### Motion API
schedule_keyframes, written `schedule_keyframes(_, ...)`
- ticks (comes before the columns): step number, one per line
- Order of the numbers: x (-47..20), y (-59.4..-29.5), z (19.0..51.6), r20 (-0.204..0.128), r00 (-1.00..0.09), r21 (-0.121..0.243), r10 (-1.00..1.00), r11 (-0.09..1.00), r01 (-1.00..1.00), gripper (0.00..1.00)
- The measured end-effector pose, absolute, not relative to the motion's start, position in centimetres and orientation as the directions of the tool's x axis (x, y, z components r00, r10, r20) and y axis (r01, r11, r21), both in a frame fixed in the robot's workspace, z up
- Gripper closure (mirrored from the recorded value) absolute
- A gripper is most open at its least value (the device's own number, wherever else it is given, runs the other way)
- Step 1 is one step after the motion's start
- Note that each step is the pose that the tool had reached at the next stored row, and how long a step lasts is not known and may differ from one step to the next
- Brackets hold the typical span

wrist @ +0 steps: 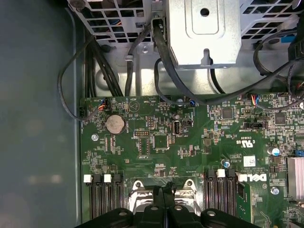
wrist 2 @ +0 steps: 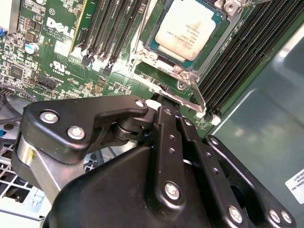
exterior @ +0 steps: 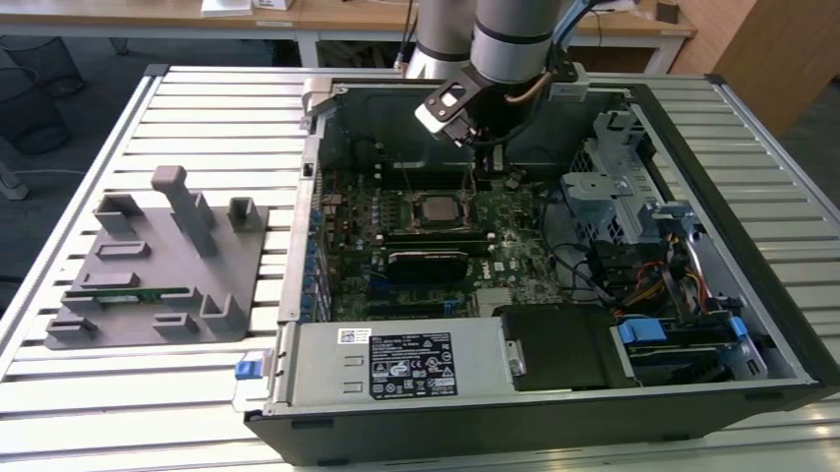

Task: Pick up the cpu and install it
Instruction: 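Close the cpu cover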

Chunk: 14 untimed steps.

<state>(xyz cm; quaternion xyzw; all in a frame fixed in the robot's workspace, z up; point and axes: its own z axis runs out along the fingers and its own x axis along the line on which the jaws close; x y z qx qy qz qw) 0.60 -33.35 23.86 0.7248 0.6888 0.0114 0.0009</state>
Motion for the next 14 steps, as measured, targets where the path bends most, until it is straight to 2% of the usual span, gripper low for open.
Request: schedule_keyframes(14,0.33,-33.35,23.83,0.015,0.051,0.017,0.999,-0.051,0.999,0.89)
